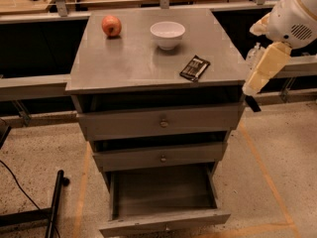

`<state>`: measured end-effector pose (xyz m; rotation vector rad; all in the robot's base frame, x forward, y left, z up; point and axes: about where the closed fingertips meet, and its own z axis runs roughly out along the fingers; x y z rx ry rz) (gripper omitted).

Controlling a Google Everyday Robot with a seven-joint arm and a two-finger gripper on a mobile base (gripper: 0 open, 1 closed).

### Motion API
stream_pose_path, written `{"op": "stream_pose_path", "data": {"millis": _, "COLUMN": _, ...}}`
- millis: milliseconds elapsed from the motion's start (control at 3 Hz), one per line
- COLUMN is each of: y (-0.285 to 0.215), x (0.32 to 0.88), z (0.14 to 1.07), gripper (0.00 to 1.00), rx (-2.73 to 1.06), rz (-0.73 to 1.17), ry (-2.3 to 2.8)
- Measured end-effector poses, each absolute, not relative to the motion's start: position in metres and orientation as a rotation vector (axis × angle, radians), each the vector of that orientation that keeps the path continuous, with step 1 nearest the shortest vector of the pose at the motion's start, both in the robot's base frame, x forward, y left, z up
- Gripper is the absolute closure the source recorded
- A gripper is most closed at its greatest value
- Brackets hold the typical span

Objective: Place rxbar chocolate into bottom drawer

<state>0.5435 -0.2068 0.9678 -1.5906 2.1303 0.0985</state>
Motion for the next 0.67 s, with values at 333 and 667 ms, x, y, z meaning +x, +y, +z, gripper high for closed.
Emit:
{"op": "stream_pose_path", "data": {"millis": 333, "y": -0.206, "x": 0.547, "z": 0.966, "gripper": 0.00, "rx": -1.591, "rz": 0.106, "ry": 2.131}}
{"op": "stream_pose_path", "data": {"millis": 667, "y": -0.196, "x": 0.573, "z": 0.953, "gripper": 0.00, "rx": -1.590, "rz": 0.161, "ry": 2.137}}
